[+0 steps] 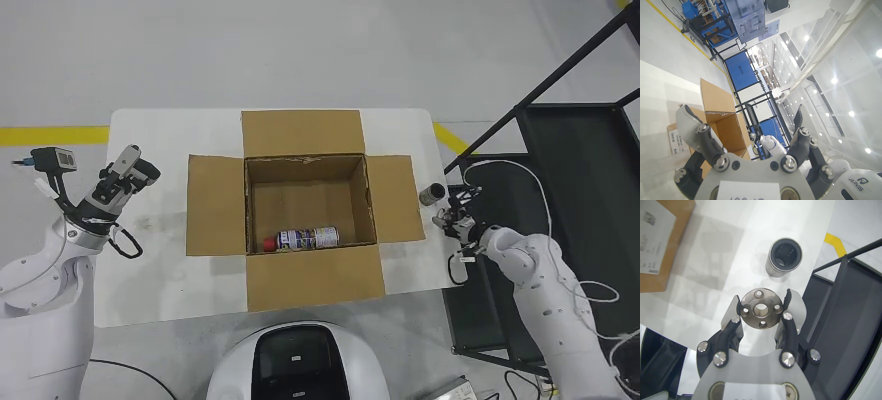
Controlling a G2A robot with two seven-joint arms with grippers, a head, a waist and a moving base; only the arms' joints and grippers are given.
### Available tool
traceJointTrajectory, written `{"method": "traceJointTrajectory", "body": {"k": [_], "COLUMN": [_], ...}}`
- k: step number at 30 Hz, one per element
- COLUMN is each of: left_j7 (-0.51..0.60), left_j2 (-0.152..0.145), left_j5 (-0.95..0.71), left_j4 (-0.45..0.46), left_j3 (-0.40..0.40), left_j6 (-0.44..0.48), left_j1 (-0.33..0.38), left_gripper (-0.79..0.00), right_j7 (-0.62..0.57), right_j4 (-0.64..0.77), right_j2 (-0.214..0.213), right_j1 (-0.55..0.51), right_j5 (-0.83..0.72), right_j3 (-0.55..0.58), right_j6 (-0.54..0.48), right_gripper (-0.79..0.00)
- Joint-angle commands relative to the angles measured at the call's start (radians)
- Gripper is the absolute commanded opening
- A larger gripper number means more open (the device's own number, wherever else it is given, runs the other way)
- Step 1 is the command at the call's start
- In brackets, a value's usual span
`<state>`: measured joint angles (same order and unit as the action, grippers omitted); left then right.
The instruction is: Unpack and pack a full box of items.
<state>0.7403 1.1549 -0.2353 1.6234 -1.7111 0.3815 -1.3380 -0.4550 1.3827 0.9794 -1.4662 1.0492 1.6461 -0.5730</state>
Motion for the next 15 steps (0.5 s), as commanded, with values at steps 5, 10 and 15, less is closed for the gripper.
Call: {"method": "traceJointTrajectory", "body": {"k": [5, 10, 15], "left_j7": [0.0, 0.0, 0.0], "left_j2": [0.0, 0.0, 0.0], "left_j5": [0.0, 0.0, 0.0], "left_j4": [0.0, 0.0, 0.0], "left_j3": [0.0, 0.0, 0.0], "left_j6": [0.0, 0.0, 0.0], "left_j1": [0.0, 0.0, 0.0], "left_gripper": [0.0, 0.0, 0.0], "right_j7": [-0.078, -0.11, -0.101], "right_j4": [0.318, 0.495, 0.552], "right_j2": [-0.009, -0.007, -0.001], "right_j1": [-0.134, -0.16, -0.106], "right_j5": [-0.045, -0.03, 0.025], "right_j3": [0.08, 0.06, -0.063], "right_j6": [0.021, 0.061, 0.047], "right_gripper": [-0.785, -0.785, -0.785]}}
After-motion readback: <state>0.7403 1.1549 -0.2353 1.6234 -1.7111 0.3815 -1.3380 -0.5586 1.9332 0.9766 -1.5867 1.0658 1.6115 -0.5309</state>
